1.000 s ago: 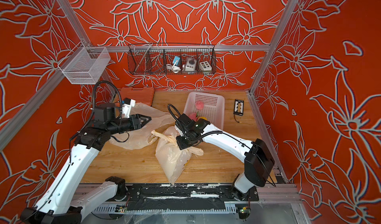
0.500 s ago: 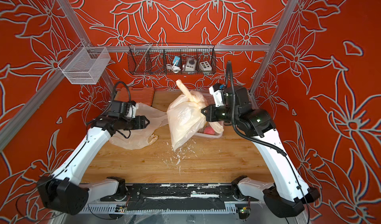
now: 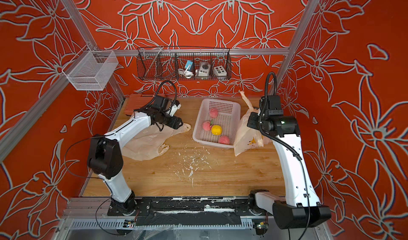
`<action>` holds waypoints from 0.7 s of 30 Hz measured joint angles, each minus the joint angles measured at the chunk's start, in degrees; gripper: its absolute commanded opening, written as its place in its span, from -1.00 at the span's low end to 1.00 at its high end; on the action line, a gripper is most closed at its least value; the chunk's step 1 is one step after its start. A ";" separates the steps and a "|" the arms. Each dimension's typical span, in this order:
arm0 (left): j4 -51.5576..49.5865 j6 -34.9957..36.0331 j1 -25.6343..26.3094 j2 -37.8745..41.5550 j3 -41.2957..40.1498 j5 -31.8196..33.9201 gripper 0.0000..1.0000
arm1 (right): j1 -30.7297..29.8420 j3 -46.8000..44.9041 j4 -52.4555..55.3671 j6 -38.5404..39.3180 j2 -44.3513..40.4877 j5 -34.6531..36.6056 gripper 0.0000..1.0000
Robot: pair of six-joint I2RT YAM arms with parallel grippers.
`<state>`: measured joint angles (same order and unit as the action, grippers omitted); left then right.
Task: Place the peach into a plastic bag & tie a knot
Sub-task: Place the plastic bag at the center of the board.
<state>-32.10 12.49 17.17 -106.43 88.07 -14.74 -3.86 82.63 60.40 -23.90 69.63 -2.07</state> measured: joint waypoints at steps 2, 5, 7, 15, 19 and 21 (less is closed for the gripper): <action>-0.85 3.19 0.04 -4.85 3.98 -2.40 0.68 | 0.57 -4.09 -1.60 -0.15 1.09 0.13 -1.00; -3.39 7.41 0.09 -10.40 7.50 -5.88 0.68 | 1.38 -9.20 -3.80 -0.31 2.45 0.07 -1.00; -5.33 9.79 0.09 -12.94 8.63 -7.06 0.67 | 1.70 -10.95 -4.70 -0.44 3.17 -0.02 -1.00; -7.89 16.20 0.09 -18.53 13.03 -3.58 0.50 | 1.97 -11.08 -5.53 -0.15 3.72 -1.18 -0.17; -6.10 18.03 0.09 -19.21 12.68 0.33 0.52 | 1.77 -8.79 -3.69 0.96 3.17 0.11 -0.06; -4.33 18.56 0.09 -18.86 11.61 1.68 0.53 | 1.31 -7.06 -2.71 1.14 2.67 0.83 -0.05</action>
<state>-36.42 31.05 17.26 -125.29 99.68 -13.06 -2.55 75.57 57.69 -22.76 72.29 -1.23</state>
